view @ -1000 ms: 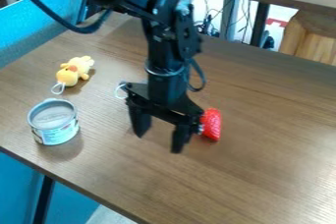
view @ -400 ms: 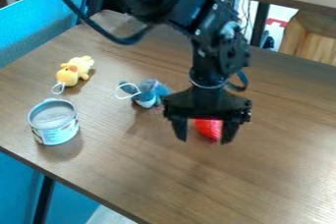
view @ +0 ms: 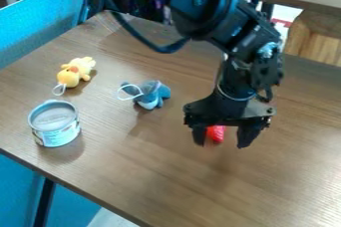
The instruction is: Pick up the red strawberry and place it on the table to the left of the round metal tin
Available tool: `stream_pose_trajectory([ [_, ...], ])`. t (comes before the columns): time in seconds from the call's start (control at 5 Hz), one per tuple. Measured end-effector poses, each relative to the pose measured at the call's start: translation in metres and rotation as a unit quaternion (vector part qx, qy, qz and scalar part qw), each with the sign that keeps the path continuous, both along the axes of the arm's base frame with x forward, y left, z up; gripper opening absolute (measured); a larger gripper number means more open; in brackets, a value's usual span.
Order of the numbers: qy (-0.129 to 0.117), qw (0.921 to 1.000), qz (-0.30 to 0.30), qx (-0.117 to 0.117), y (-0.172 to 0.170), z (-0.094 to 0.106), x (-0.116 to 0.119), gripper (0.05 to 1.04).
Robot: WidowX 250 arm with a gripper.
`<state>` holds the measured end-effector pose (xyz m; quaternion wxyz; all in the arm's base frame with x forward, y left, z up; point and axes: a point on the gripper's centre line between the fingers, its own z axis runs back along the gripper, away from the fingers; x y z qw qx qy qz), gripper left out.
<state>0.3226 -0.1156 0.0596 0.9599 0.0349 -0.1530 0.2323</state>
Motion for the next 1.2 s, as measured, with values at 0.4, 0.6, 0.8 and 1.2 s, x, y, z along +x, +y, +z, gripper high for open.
stream_pose_trajectory([
  [0.4, -0.009, 0.9990, 0.041, 0.013, 0.000, -0.003, 0.010, 1.001],
  [0.6, -0.010, 0.9983, 0.054, 0.020, 0.000, -0.003, 0.016, 1.001],
  [0.8, -0.007, 0.9981, 0.057, 0.023, -0.001, -0.006, 0.020, 1.001],
  [1.2, 0.008, 0.9960, 0.088, 0.009, 0.016, -0.014, 0.033, 1.001],
])
